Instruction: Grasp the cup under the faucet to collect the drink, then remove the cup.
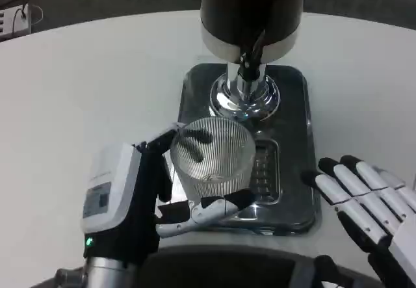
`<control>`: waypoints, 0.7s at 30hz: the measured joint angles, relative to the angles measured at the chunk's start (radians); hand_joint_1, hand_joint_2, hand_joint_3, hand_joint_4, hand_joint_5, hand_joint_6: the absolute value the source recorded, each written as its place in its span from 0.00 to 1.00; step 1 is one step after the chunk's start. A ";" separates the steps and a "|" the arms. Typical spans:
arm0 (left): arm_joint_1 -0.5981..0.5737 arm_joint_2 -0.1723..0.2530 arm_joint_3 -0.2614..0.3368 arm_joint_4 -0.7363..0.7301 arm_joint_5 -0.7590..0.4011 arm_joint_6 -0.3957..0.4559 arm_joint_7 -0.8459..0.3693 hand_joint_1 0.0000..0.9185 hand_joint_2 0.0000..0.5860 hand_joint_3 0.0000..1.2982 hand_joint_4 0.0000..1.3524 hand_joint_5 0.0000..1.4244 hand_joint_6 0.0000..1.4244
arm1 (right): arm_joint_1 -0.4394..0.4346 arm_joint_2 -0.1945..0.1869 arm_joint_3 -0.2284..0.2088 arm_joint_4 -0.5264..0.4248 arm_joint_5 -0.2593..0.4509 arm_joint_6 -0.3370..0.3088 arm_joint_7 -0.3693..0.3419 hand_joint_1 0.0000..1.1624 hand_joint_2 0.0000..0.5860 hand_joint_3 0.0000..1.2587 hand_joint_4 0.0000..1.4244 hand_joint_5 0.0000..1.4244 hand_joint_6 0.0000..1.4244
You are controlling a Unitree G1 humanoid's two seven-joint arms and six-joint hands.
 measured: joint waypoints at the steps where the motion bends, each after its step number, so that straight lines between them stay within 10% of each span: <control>1: -0.009 0.000 -0.003 0.017 0.006 0.001 0.011 0.84 0.00 0.79 0.84 0.86 1.00 | 0.000 0.000 -0.002 0.000 0.000 0.000 0.000 0.24 0.93 0.08 0.04 0.03 0.08; 21: -0.281 0.036 -0.063 0.408 0.029 0.013 0.170 0.84 0.00 0.79 0.84 0.86 1.00 | 0.024 0.021 -0.009 -0.004 0.001 0.002 0.000 0.24 0.93 0.08 0.04 0.03 0.08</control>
